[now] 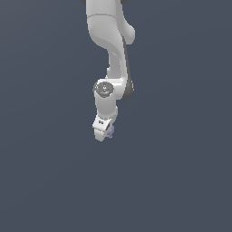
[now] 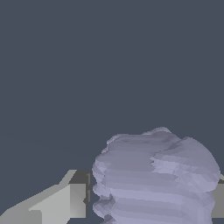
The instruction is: Pick up the object and move it to a goal position.
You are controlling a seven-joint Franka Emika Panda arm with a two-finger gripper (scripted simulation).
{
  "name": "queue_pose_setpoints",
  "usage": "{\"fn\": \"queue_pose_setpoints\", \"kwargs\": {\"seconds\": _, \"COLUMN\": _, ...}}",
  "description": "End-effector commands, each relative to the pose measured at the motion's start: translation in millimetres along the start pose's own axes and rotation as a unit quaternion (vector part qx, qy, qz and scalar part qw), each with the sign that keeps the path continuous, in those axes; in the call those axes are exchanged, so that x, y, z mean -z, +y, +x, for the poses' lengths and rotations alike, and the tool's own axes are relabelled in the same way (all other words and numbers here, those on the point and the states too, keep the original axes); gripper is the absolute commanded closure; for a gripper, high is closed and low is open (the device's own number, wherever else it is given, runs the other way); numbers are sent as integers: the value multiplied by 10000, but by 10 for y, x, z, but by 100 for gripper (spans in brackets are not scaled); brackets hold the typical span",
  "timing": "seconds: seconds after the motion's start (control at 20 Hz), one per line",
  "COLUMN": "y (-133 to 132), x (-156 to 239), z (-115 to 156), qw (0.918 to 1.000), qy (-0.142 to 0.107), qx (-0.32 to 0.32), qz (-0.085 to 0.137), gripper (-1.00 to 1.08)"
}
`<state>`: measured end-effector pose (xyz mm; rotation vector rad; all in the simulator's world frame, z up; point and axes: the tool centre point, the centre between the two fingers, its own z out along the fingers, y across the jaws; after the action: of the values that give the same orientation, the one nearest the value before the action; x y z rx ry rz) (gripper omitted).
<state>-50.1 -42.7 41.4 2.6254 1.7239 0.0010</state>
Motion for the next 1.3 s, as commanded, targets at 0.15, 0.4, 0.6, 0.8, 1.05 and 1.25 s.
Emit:
{"fn": "queue_pose_setpoints", "kwargs": {"seconds": 0.15, "y": -4, "x": -9, "z": 1, "qw": 10000, "qy": 0, "qx": 1, "qz": 6, "gripper": 108}}
{"fn": "queue_pose_setpoints", "kwargs": {"seconds": 0.4, "y": -21, "x": 6, "z": 15, "qw": 10000, "qy": -1, "qx": 0, "qz": -1, "gripper": 108}}
{"fn": "queue_pose_setpoints", "kwargs": {"seconds": 0.6, "y": -120, "x": 36, "z": 82, "qw": 10000, "qy": -1, "qx": 0, "qz": -1, "gripper": 108}}
{"fn": "queue_pose_setpoints", "kwargs": {"seconds": 0.8, "y": -307, "x": 93, "z": 210, "qw": 10000, "qy": -1, "qx": 0, "qz": -1, "gripper": 108}}
{"fn": "queue_pose_setpoints", "kwargs": {"seconds": 1.05, "y": -680, "x": 207, "z": 471, "qw": 10000, "qy": -4, "qx": 0, "qz": -1, "gripper": 108}}
{"fn": "queue_pose_setpoints", "kwargs": {"seconds": 1.25, "y": -1006, "x": 308, "z": 706, "qw": 10000, "qy": -7, "qx": 1, "qz": 0, "gripper": 108}}
